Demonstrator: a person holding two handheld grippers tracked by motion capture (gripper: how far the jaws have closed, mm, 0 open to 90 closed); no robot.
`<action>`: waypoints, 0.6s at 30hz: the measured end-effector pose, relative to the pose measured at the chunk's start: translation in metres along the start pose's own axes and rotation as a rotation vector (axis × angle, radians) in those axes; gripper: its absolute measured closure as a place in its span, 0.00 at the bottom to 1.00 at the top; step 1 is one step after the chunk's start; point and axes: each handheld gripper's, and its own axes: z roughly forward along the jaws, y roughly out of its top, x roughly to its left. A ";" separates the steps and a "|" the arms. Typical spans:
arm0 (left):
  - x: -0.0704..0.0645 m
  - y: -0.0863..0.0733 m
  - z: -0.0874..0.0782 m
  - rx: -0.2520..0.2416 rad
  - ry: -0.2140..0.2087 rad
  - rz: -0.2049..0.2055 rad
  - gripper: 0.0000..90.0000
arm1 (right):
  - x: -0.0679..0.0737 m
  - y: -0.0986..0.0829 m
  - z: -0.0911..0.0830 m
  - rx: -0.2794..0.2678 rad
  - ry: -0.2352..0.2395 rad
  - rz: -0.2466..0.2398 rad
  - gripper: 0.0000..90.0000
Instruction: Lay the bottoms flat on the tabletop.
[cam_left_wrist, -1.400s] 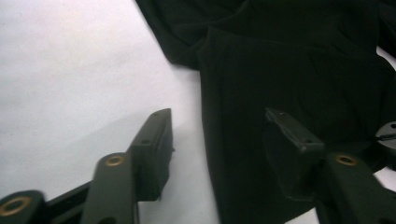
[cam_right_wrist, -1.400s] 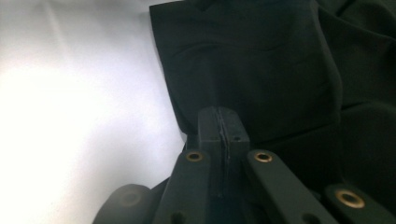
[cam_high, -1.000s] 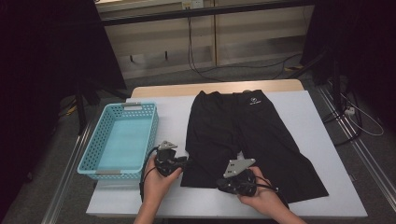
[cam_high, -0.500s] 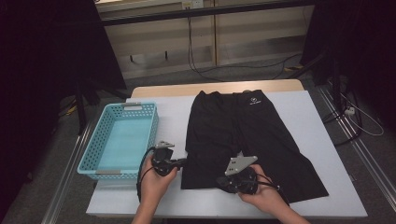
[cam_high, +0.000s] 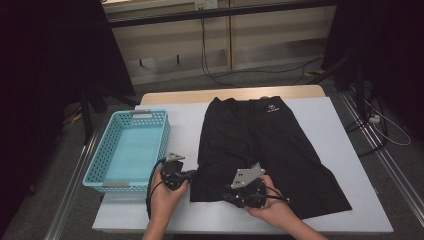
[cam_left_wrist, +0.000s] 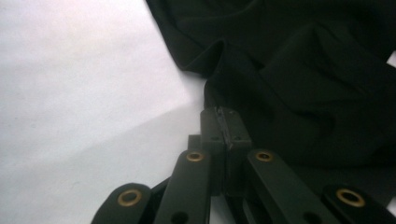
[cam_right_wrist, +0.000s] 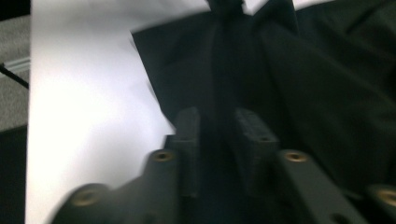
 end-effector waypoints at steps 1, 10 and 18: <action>0.000 0.000 0.000 0.000 0.002 0.003 1.00 | 0.002 0.001 0.002 -0.007 0.015 -0.016 0.70; -0.003 0.000 -0.002 0.015 -0.002 -0.007 1.00 | 0.011 0.008 0.026 0.025 0.060 -0.030 0.79; -0.008 0.000 -0.017 -0.004 -0.016 -0.013 1.00 | 0.009 0.006 0.018 0.052 0.083 -0.016 0.99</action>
